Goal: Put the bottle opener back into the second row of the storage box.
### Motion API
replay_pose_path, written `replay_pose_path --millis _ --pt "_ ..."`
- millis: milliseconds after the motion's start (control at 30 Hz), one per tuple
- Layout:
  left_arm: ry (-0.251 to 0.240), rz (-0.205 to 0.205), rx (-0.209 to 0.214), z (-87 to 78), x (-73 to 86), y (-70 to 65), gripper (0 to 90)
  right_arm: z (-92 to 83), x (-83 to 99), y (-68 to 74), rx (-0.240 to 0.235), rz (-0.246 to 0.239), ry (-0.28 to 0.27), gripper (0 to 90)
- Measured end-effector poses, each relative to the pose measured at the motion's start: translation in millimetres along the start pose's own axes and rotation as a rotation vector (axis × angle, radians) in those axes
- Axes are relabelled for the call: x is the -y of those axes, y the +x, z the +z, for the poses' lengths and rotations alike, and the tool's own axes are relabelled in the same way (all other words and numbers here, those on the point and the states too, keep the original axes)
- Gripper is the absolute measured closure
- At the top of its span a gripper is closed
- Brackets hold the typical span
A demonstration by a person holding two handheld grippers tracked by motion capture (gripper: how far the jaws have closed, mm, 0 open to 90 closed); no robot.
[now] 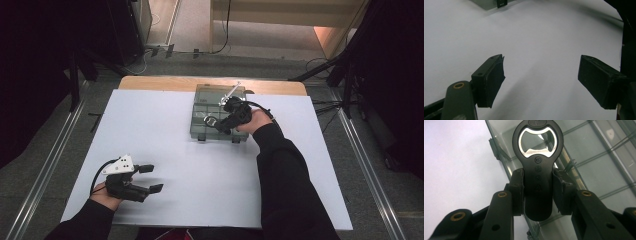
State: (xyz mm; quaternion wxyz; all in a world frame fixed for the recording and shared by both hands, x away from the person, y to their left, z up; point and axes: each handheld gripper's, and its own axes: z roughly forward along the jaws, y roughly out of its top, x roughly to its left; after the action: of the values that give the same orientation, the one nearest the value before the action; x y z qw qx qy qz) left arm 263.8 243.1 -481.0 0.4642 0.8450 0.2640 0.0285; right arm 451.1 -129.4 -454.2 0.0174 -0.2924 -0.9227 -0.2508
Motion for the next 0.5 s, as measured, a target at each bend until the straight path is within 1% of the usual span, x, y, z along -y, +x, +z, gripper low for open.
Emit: replay_pose_path --millis 67,133,200,233,333,400,467,500 --pt "-0.001 -0.001 0.000 0.0 -0.1 0.0 21.1 -0.7 0.4 -1.2 -0.003 0.014 -0.006 58.7" --pt "0.000 0.000 0.002 0.4 -0.4 0.4 21.1 -4.1 1.4 -1.6 -0.015 0.015 -0.032 53.8" --pt "0.005 -0.002 0.001 1.3 -0.3 0.9 21.1 -7.8 3.3 0.7 -0.013 0.031 -0.049 51.2" --pt "0.005 -0.004 0.000 1.1 -0.2 0.8 21.1 -8.9 4.4 1.6 -0.012 0.029 -0.061 49.2" --pt "-0.001 -0.002 -0.001 -0.2 0.3 0.2 21.1 -11.8 8.2 6.8 0.003 0.049 -0.076 42.8" --pt "0.000 -0.002 -0.005 0.1 0.7 0.2 21.1 -13.9 11.2 10.3 0.016 0.054 -0.096 39.7" --pt "0.000 -0.002 -0.006 0.0 0.6 0.1 21.1 -16.7 14.4 13.2 0.017 0.071 -0.118 36.6" --pt "0.000 -0.003 -0.004 0.1 0.5 -0.1 21.1 -18.2 16.0 15.1 0.018 0.088 -0.128 36.1"
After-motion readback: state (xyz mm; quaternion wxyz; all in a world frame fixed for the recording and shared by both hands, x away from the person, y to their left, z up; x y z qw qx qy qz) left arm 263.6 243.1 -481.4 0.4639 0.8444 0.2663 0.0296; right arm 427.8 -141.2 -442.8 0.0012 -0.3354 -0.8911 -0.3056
